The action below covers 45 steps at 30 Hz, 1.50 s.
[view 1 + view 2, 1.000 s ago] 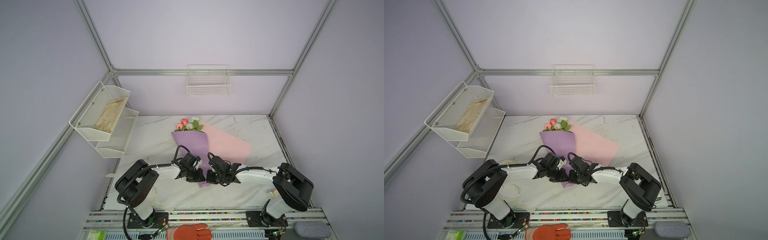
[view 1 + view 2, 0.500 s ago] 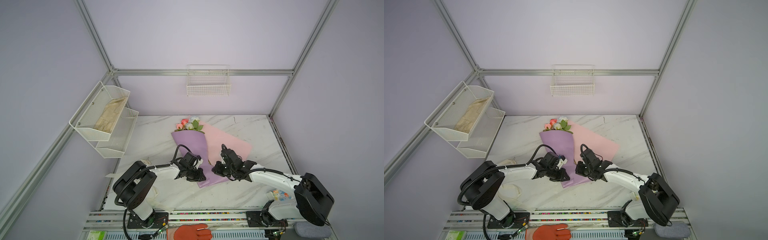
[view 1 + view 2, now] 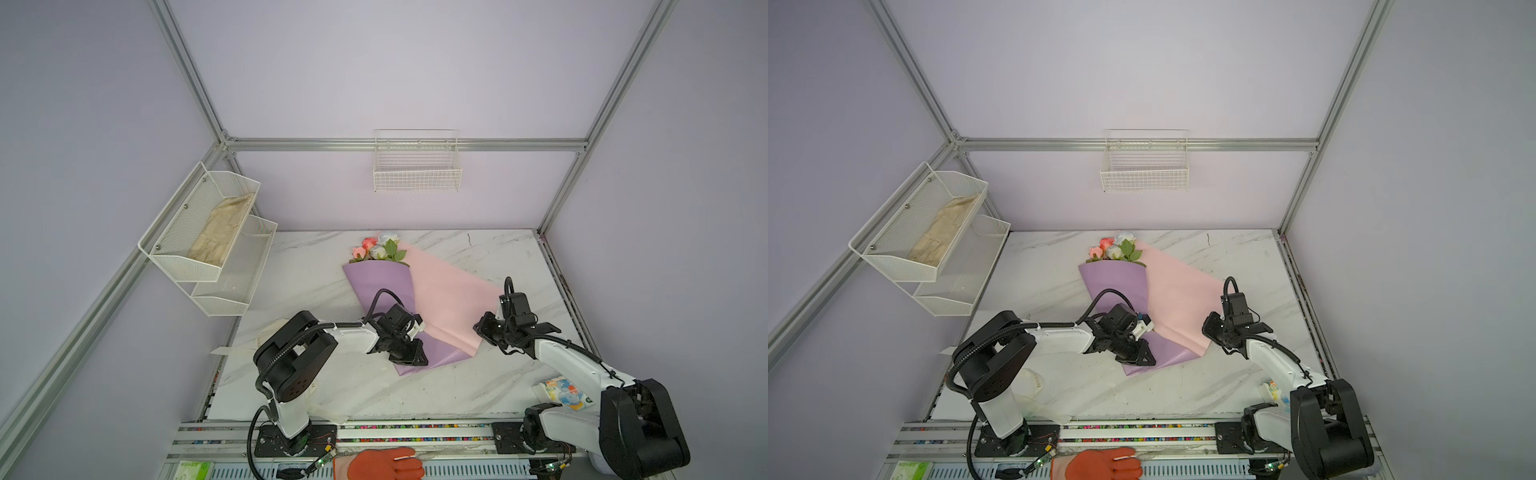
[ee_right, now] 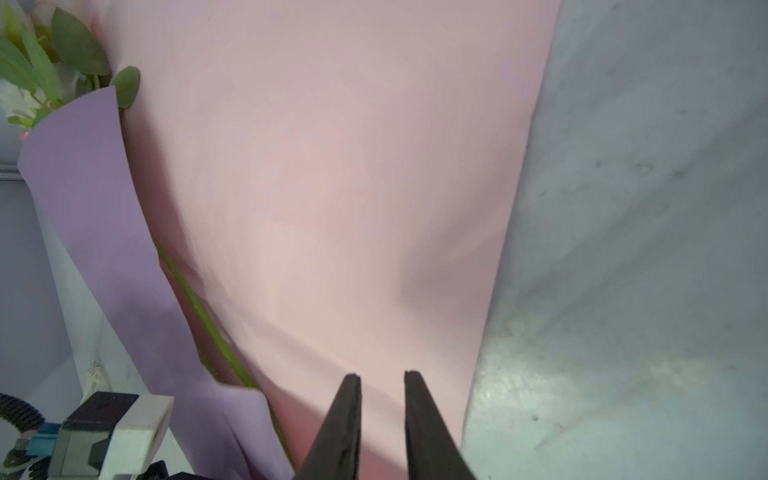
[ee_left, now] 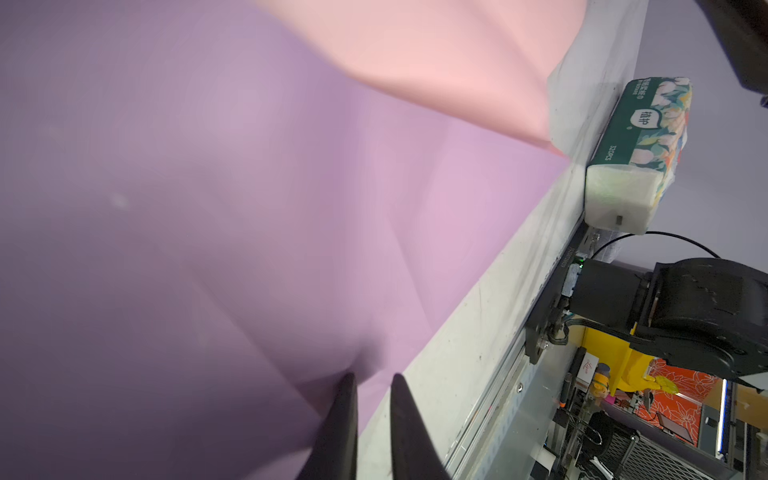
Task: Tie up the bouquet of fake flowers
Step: 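Hold the wrap with left gripper while right gripper moves to the pink sheet edge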
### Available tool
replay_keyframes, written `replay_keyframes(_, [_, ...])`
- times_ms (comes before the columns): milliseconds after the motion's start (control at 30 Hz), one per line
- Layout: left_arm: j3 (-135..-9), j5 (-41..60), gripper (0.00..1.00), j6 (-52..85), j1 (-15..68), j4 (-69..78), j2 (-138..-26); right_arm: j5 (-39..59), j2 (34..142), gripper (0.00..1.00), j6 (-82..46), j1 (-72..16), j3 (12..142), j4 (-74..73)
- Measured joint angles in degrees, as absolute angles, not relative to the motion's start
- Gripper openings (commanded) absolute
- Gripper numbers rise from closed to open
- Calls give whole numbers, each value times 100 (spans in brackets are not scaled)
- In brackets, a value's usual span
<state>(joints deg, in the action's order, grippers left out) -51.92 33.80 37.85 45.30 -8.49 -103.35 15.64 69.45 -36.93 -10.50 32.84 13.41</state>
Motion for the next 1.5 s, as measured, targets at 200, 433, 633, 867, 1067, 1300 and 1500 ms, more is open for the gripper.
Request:
replay_keyframes(200, [-5317, 3376, 17, 3769, 4543, -864, -10350, 1632, 7087, 45, -3430, -580, 3286, 1376])
replay_keyframes(433, [-5328, 3413, 17, 3682, 4545, -867, -10462, 1772, 7533, 49, -3238, -360, 3409, 1347])
replay_keyframes(633, [-5349, 3472, 16, 3632, 4545, -860, -10495, 1933, 7846, 50, -3120, -250, 3516, 1179])
replay_keyframes(867, [-5349, 3465, 16, 3573, 4545, -867, -10495, 2366, 8315, 46, -3124, -32, 3514, 617])
replay_keyframes(1067, [-5356, 3461, 16, 3527, 4545, -884, -10499, 2976, 8678, 45, -3288, 91, 3382, -351])
replay_keyframes(1300, [-5358, 3450, 16, 3524, 4545, -886, -10499, 3896, 8965, 52, -3682, 134, 2958, -1767])
replay_keyframes(1500, [-5358, 3448, 16, 3522, 4545, -888, -10499, 4550, 9164, 61, -3916, 134, 2709, -2744])
